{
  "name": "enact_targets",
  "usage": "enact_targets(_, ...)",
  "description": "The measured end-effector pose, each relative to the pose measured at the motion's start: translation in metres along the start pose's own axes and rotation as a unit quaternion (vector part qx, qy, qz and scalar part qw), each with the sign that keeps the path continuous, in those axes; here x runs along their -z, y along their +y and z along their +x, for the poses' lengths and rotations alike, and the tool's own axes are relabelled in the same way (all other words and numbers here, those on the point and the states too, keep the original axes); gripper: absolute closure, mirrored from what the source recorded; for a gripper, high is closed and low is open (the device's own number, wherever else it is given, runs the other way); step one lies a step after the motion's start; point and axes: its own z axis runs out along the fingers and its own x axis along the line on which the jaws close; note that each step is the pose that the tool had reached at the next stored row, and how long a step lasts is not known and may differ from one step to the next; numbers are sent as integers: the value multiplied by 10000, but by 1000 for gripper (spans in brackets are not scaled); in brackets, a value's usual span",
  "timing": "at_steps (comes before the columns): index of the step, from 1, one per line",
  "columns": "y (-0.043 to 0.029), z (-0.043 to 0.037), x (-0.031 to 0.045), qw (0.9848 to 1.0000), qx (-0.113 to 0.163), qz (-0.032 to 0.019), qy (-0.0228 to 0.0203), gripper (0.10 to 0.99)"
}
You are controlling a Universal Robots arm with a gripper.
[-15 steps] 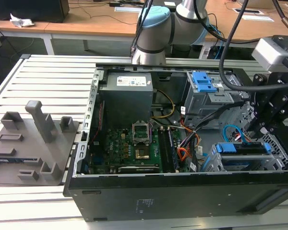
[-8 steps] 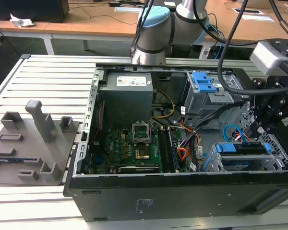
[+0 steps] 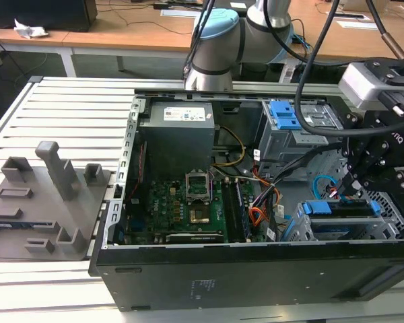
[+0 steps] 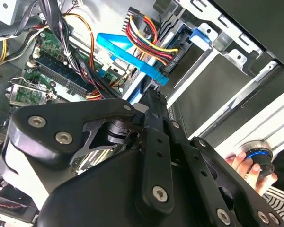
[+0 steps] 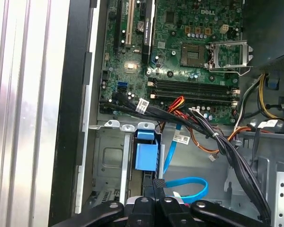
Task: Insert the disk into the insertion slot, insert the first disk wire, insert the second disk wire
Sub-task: 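Insert the second disk wire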
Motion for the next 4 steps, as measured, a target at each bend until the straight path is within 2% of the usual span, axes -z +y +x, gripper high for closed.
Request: enact_targets(4, 1, -1, 0, 10000, 0, 0, 0, 980)
